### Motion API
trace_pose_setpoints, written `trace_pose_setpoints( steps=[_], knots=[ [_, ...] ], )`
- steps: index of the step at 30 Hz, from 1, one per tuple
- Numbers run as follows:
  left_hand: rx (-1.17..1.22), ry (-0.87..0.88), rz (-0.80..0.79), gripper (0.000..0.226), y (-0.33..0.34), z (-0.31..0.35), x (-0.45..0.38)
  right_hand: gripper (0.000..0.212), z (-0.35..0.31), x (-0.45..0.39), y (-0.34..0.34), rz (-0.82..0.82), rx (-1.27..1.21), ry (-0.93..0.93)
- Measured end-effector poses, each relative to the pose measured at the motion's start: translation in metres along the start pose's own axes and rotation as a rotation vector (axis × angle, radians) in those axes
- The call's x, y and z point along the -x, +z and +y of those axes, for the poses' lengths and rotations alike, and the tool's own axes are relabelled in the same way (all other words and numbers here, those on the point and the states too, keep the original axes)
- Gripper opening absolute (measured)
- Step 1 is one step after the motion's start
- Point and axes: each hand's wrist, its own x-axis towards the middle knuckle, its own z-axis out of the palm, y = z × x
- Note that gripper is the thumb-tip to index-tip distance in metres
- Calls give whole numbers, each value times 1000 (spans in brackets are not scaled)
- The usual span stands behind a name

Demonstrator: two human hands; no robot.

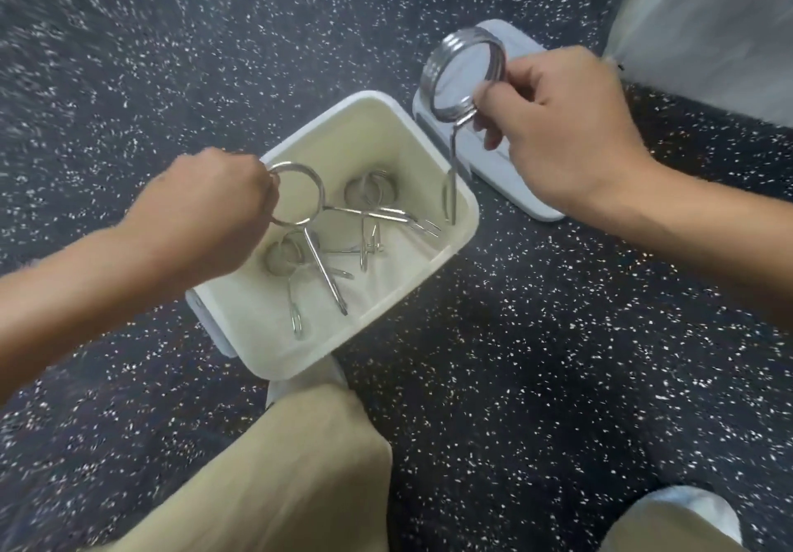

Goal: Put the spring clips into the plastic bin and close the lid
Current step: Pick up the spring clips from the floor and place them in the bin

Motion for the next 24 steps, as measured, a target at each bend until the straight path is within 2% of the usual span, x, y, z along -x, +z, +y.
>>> trace_pose_setpoints(
  steps=[3,7,10,14,16,20,24],
  knots=[
    [-89,-24,-100,24,11,7,3,35,-21,-7,18,-43,-63,-22],
    [-230,48,-221,30,28,13,0,34,-34,-9,43,-151,-81,-2],
    [-281,72,-281,25,39,15,-3,34,-34,-6,58,-198,-51,27],
    [-308,80,-345,16,57,12,-5,36,-28,-3,77,-276,-42,125],
    [-244,42,-352,9,68,7,-9,38,-24,-2,86,-318,-45,164],
    [-146,11,-339,25,89,4,-19,40,-16,-7,107,-355,-28,244],
    [-155,38,-256,43,101,2,-23,37,-10,-12,124,-440,56,326]
  ],
)
